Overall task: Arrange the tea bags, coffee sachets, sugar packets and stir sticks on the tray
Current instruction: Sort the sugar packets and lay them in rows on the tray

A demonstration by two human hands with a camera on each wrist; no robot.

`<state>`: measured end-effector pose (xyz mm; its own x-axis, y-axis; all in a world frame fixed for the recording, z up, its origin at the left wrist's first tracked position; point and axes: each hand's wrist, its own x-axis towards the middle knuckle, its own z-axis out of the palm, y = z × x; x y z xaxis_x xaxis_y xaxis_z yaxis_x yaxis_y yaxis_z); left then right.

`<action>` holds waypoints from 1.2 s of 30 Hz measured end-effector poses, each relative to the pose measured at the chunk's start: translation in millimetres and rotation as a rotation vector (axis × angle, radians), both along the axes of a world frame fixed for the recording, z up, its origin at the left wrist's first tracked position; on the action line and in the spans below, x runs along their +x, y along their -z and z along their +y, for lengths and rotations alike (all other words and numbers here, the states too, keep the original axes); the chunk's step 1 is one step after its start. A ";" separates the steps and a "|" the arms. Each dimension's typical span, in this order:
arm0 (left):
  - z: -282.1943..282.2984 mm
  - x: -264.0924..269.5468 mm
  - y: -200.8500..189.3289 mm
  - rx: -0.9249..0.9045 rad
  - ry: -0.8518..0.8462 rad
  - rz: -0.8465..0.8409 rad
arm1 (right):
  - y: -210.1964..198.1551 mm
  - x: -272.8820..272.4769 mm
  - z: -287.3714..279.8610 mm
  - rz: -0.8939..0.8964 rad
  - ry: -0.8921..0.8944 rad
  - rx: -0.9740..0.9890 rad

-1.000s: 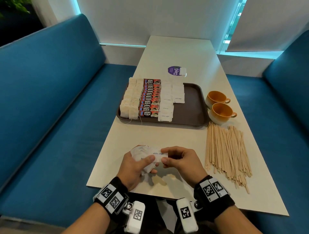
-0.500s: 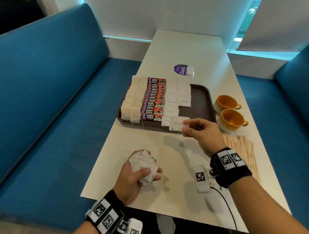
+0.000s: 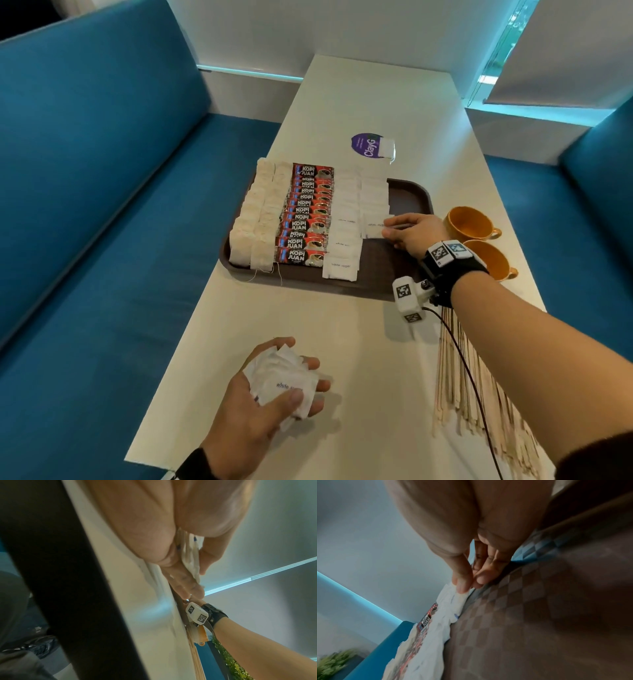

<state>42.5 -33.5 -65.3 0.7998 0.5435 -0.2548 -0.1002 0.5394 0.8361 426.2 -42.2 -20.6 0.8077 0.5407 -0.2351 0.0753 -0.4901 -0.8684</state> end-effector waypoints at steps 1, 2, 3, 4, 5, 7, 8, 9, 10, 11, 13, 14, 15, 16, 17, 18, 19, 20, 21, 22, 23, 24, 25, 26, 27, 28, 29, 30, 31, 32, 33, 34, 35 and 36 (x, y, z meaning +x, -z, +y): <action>0.2 0.0 -0.6 -0.021 0.002 -0.003 | 1.3 0.6 2.4 -0.025 -0.009 -0.028; 0.2 0.2 -2.5 -0.044 0.007 -0.006 | 2.4 1.2 4.6 -0.048 -0.019 -0.055; 0.2 0.3 -4.1 -0.064 0.014 -0.009 | 2.7 1.1 6.5 -0.069 -0.030 -0.086; 0.0 -0.1 -5.3 -0.074 0.019 -0.007 | 2.9 1.3 8.5 -0.089 -0.042 -0.121; -0.1 0.1 -5.9 -0.078 0.024 -0.005 | 2.7 1.8 10.5 -0.105 -0.059 -0.157; -0.8 1.0 -9.1 -0.080 0.027 0.008 | -0.2 3.3 12.8 -0.122 -0.090 -0.217; -1.1 1.2 -10.9 -0.073 0.025 0.014 | -2.9 3.6 12.6 -0.121 -0.098 -0.228; -1.3 1.1 -12.1 -0.060 0.024 0.020 | -5.6 3.8 11.5 -0.114 -0.101 -0.228; -1.7 1.4 -13.3 -0.040 0.020 0.031 | -8.3 3.7 9.9 -0.100 -0.099 -0.219; -2.2 1.4 -14.0 -0.026 0.010 0.038 | -11.3 2.7 7.5 -0.090 -0.089 -0.208; -3.6 1.1 -14.6 -0.018 -0.029 0.040 | -19.7 -2.0 0.8 -0.106 -0.058 -0.190; -4.1 1.0 -13.9 -0.012 -0.045 0.044 | -25.0 -6.0 -3.7 -0.132 -0.053 -0.185; -4.4 1.2 -12.9 -0.006 -0.057 0.050 | -31.5 -12.0 -9.2 -0.159 -0.060 -0.178; -4.8 1.3 -13.3 0.003 -0.066 0.058 | -38.1 -19.8 -15.4 -0.185 -0.078 -0.160; -4.9 1.7 -14.5 0.006 -0.075 0.057 | -44.4 -29.6 -22.6 -0.207 -0.098 -0.132; -5.2 2.3 -16.0 0.000 -0.080 0.049 | -49.8 -41.5 -30.3 -0.225 -0.116 -0.099; -5.4 2.5 -17.4 -0.014 -0.078 0.035 | -54.2 -55.0 -38.6 -0.238 -0.129 -0.065; -5.4 2.6 -17.8 -0.030 -0.073 0.016 | -55.9 -69.5 -46.2 -0.239 -0.133 -0.021; -5.2 2.1 -17.3 -0.052 -0.067 -0.014 | -56.5 -84.9 -54.2 -0.229 -0.131 0.032; -4.7 1.3 -15.4 -0.071 -0.063 -0.044 | -55.3 -101.3 -61.7 -0.213 -0.126 0.093; -4.3 0.5 -13.4 -0.082 -0.059 -0.072 | -53.4 -118.2 -69.2 -0.193 -0.121 0.153; -4.3 -0.2 -11.6 -0.082 -0.055 -0.089 | -49.7 -134.7 -75.9 -0.160 -0.117 0.207; -4.3 -0.5 -10.3 -0.077 -0.055 -0.091 | -45.2 -151.4 -82.0 -0.115 -0.116 0.249; -4.2 -1.0 -9.2 -0.065 -0.058 -0.076 | -39.8 -167.0 -87.4 -0.068 -0.115 0.280; -4.3 -1.1 -9.2 -0.047 -0.061 -0.049 | -32.5 -180.9 -91.9 -0.022 -0.114 0.304; -5.0 -1.0 -9.8 -0.023 -0.060 -0.019 | -25.3 -193.1 -95.7 0.020 -0.114 0.319; -6.0 -1.1 -11.1 0.002 -0.056 0.004 | -18.6 -203.9 -99.5 0.061 -0.123 0.323; -7.0 -1.4 -12.2 0.021 -0.052 0.020 | -12.6 -212.9 -102.8 0.102 -0.143 0.313; -7.9 -1.5 -13.1 0.029 -0.050 0.028 | -8.5 -220.6 -106.3 0.151 -0.165 0.300; -8.4 -1.5 -14.0 0.033 -0.052 0.036 | -5.0 -226.4 -109.0 0.204 -0.177 0.286; -9.0 -1.7 -14.9 0.034 -0.056 0.044 | -2.7 -231.0 -112.0 0.252 -0.183 0.281; -9.1 -2.0 -14.8 0.029 -0.057 0.040 | -1.1 -234.7 -114.4 0.289 -0.186 0.288; -9.0 -2.1 -14.9 0.017 -0.055 0.025 | 0.0 -237.4 -116.4 0.308 -0.192 0.308; -9.1 -2.3 -14.7 0.003 -0.051 0.011 | 0.6 -239.4 -117.8 0.310 -0.201 0.336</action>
<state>40.2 -42.6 -50.5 0.7682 0.5844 -0.2615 -0.1183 0.5310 0.8391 186.8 -160.0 -21.2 0.5990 0.7659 -0.2337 -0.1469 -0.1818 -0.9723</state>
